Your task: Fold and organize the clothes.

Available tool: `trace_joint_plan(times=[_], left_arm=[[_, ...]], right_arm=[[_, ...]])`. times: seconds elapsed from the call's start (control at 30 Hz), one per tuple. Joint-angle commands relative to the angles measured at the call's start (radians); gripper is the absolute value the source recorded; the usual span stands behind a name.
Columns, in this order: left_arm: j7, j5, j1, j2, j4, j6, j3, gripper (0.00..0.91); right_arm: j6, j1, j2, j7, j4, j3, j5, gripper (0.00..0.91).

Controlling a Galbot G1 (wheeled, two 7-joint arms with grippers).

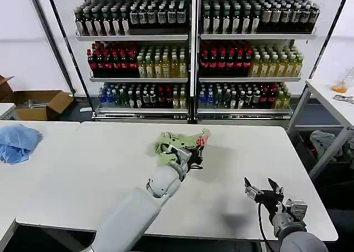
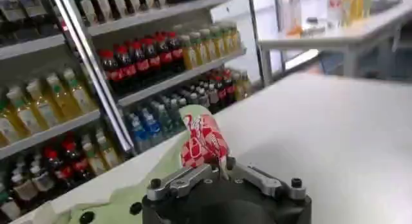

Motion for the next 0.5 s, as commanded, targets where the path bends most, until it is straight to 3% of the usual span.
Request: trace_joint_plan(times=[0.03, 0.07, 0.27, 0.37, 0.5], left_arm=[[-0.051, -0.319, 0.014, 0.237, -0.188, 0.046, -0.402, 0.030], [-0.028, -0.240, 0.036, 0.332, -0.202, 0.047, -0.463, 0.030], [0.200, 0.207, 0.169, 0.580, -0.272, 0.023, -0.653, 0.020], [0.268, 0.344, 0.194, 0.661, -0.266, -0.014, -0.696, 0.020], [0.329, 0.560, 0.214, 0.692, -0.268, -0.081, -0.665, 0.020]], right_arm=[[0.000, 0.022, -0.006, 0.001, -0.012, -0.010, 0.006, 0.907], [0.000, 0.028, -0.007, 0.000, -0.016, -0.016, 0.007, 0.907], [0.002, 0.051, -0.001, 0.000, -0.032, -0.041, 0.005, 0.907], [0.003, 0.055, -0.001, -0.001, -0.034, -0.049, 0.005, 0.907], [0.005, 0.052, 0.003, -0.002, -0.036, -0.054, 0.003, 0.907]])
